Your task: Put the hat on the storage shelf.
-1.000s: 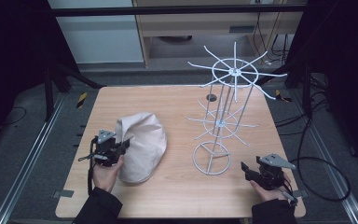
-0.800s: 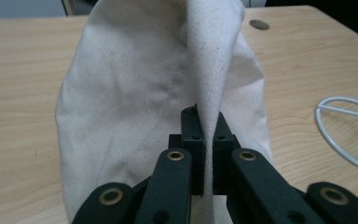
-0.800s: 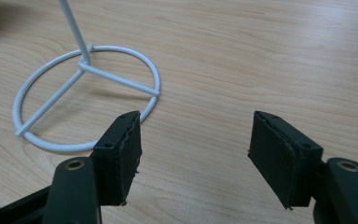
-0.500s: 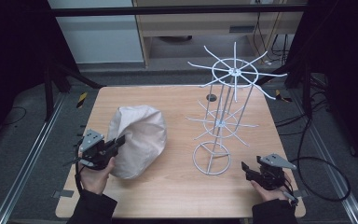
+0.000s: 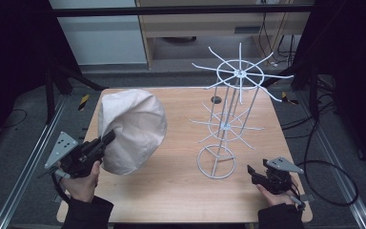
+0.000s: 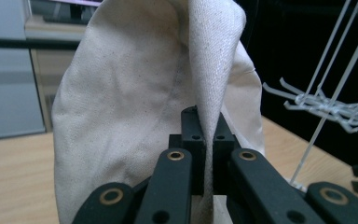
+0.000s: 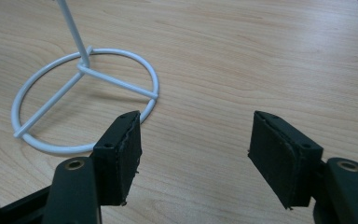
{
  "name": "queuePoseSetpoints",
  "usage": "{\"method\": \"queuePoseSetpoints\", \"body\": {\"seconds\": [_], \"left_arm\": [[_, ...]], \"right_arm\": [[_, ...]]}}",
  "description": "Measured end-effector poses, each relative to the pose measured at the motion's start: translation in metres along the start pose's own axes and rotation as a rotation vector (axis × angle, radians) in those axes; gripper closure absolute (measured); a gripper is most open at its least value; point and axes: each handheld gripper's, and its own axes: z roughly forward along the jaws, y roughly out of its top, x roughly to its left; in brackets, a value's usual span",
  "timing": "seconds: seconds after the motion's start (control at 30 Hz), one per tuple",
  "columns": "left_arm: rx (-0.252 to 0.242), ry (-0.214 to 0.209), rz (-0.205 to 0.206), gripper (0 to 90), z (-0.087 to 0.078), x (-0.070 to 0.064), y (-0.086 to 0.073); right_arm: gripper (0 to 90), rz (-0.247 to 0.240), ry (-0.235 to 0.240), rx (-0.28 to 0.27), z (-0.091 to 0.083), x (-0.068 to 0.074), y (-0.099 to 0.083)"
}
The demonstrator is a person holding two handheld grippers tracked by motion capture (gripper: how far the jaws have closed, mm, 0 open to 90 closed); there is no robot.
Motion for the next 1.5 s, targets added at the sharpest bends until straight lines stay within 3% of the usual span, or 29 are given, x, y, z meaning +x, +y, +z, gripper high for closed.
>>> {"method": "queuePoseSetpoints", "body": {"seconds": [0.1,0.33,0.57,0.87,1.0,1.13,1.3,1.5], "left_arm": [[-0.058,-0.018,0.006,88.8,-0.009,-0.005,0.008],[-0.143,-0.069,0.005,88.8,-0.02,-0.015,0.021],[-0.217,-0.112,-0.005,88.8,-0.024,-0.025,0.033],[-0.309,-0.16,0.016,88.8,-0.026,-0.035,0.048],[-0.312,-0.167,0.032,88.8,-0.026,-0.036,0.054],[-0.279,-0.155,0.069,88.8,-0.025,-0.037,0.058],[-0.207,-0.108,0.134,88.8,-0.023,-0.037,0.059],[-0.199,-0.09,0.179,88.9,-0.025,-0.038,0.061]], "right_arm": [[34.3,-0.01,-0.002,-0.003,0.0,0.0,0.0],[34.4,-0.004,-0.002,-0.002,0.0,0.0,0.0],[34.3,-0.01,-0.007,-0.002,0.001,-0.001,-0.001],[34.3,-0.014,-0.008,-0.002,0.001,-0.001,-0.001],[34.3,-0.014,-0.009,-0.003,0.001,-0.001,-0.001],[34.3,-0.012,-0.01,-0.003,0.001,-0.002,-0.001],[34.3,-0.012,-0.011,-0.003,0.001,-0.002,-0.001],[34.3,-0.012,-0.012,-0.003,0.001,-0.002,-0.001]]}}
